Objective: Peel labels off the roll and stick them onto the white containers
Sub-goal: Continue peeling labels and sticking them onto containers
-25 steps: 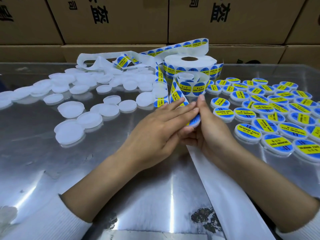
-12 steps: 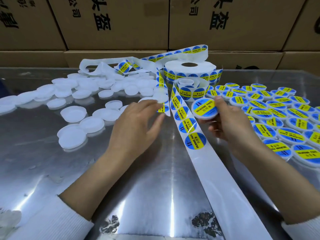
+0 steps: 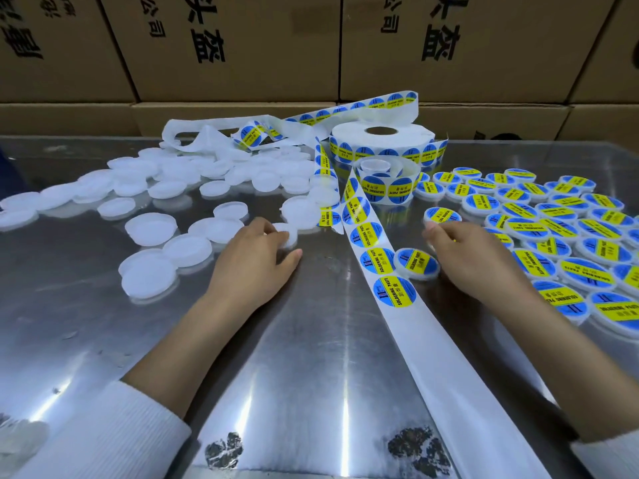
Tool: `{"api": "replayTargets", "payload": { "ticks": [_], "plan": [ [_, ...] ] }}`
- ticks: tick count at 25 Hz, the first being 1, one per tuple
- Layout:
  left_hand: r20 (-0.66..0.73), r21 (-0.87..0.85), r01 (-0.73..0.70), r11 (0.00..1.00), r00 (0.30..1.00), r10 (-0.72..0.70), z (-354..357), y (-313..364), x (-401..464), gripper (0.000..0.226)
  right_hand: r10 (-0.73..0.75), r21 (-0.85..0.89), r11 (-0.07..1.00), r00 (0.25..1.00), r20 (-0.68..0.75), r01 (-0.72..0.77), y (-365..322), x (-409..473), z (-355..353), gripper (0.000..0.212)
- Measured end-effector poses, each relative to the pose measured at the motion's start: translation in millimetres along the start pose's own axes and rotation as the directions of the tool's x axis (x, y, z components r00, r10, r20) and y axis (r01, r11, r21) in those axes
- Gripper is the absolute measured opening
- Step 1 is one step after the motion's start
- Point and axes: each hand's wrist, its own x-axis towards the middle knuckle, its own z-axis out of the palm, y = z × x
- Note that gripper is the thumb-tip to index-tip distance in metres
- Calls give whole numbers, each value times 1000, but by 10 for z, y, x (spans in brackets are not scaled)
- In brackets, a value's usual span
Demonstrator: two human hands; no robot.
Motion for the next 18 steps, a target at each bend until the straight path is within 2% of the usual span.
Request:
{"api": "replayTargets", "payload": {
  "ticks": [2,4,6,10,12,13,14,16,18],
  "plan": [
    [-38,-71,-29,997,999,26,-50,42,-28,29,-89,37,995,995,-38,91,-31,-26,2,39],
    [-46,-114,-56,992,998,51,-79,85,-49,25,-137,26,990,990,44,136,-68,-59,26,34],
    [-1,-141,-81,987,997,81,-84,126,-72,28,-164,-68,983,980,111,172,-69,-75,64,27],
    [46,-191,-103,976,992,114,-66,201,-113,30,-59,-245,968,998,19,62,31,-35,46,26],
    [31,-229,-100,968,993,110,-81,230,-119,23,-3,-365,931,999,44,19,90,-7,53,32],
    [21,-244,-103,964,994,111,-91,241,-121,20,-12,-362,932,999,51,30,96,2,58,35],
    [12,-250,-109,962,993,116,-100,256,-127,17,-60,-306,949,997,45,71,88,6,55,37],
    [-1,-261,-128,957,991,133,-103,286,-141,16,-223,-66,972,974,51,226,48,13,37,37],
    [2,-282,-155,947,987,162,-94,312,-153,16,-369,112,929,906,207,353,-5,-7,34,38]
  ]
}}
